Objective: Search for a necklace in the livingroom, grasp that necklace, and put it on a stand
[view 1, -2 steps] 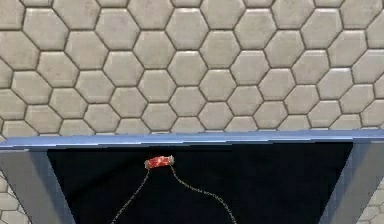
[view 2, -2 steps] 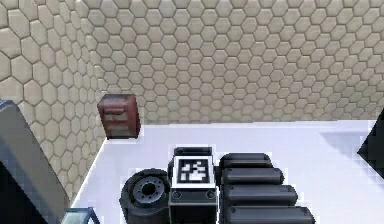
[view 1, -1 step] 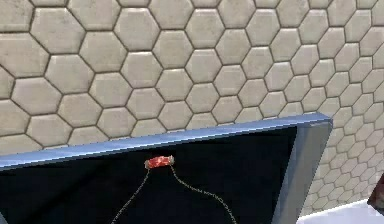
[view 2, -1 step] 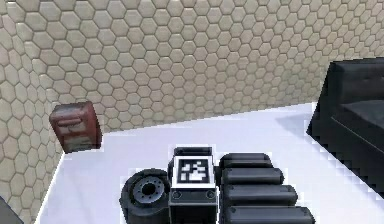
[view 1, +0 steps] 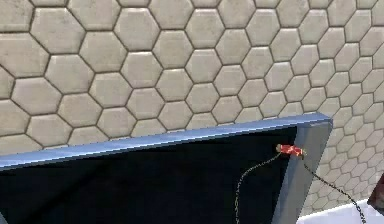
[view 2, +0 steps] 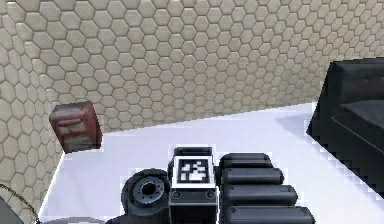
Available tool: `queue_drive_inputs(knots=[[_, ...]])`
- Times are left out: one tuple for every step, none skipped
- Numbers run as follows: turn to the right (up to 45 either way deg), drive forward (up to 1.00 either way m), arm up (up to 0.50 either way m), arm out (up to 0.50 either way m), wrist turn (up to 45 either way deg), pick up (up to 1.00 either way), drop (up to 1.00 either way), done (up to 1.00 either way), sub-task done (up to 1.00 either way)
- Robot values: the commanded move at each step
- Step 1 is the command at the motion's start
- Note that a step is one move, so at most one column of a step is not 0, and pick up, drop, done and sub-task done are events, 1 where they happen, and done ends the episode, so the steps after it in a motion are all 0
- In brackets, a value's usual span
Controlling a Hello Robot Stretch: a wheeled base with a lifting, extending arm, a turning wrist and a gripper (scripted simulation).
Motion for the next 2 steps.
queue_drive_inputs(knots=[[0.0,0.00,-0.32,0.00,0.0,0.00,0.00,0.00,0.00],[0.0,0.00,-0.32,0.00,0.0,0.00,0.00,0.00,0.00]])
